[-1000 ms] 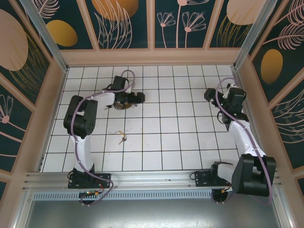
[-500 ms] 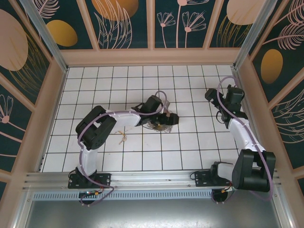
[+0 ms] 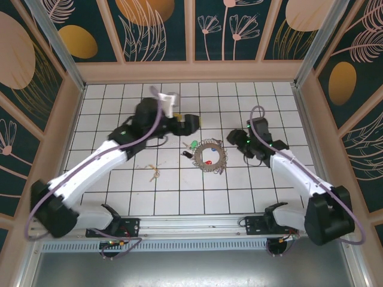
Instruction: Put the keys on the keyring
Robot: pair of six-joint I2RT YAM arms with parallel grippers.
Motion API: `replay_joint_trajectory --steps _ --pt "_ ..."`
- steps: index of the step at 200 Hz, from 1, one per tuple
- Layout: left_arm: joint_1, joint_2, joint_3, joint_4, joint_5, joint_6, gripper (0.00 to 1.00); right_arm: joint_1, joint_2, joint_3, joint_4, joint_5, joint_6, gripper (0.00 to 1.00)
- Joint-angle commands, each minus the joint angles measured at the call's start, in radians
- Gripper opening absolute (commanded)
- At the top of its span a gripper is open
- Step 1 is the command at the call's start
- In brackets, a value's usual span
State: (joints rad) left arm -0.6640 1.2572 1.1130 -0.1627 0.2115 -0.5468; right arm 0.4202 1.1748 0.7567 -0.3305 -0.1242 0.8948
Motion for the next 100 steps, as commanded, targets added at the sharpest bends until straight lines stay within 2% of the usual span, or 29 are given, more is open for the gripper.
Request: replay_joint_trajectory --steps 1,13,25,35,45,62,72,100 --pt "0.027 -0.081 -0.183 -0.091 -0.128 0.106 0.99 0.140 -0.062 -0.027 -0.117 0.036 0.453 0.58" --pt "0.029 -0.125 -0.242 -0.084 -0.138 0.126 0.99 0.212 -0.062 -0.063 -0.098 0.029 0.634 0.50" --pt "0.030 -0.144 -0.275 -0.090 -0.147 0.117 0.99 0.273 -0.043 -0.093 -0.002 0.040 0.723 0.45" --pt "0.030 -0.149 -0.289 -0.101 -0.147 0.114 0.99 0.313 -0.007 -0.106 0.098 0.055 0.727 0.45" --pt "0.032 -0.147 -0.290 -0.122 -0.134 0.117 0.99 0.333 0.055 -0.091 0.126 0.034 0.738 0.45" --pt "0.032 -0.143 -0.276 -0.168 -0.098 0.138 0.99 0.339 0.164 -0.043 0.095 -0.017 0.713 0.49" --pt "0.032 -0.148 -0.275 -0.188 -0.086 0.149 0.99 0.338 0.213 -0.019 0.057 -0.036 0.695 0.48" --pt "0.032 -0.176 -0.309 -0.196 -0.058 0.156 0.99 0.336 0.246 -0.007 0.050 -0.012 0.656 0.48"
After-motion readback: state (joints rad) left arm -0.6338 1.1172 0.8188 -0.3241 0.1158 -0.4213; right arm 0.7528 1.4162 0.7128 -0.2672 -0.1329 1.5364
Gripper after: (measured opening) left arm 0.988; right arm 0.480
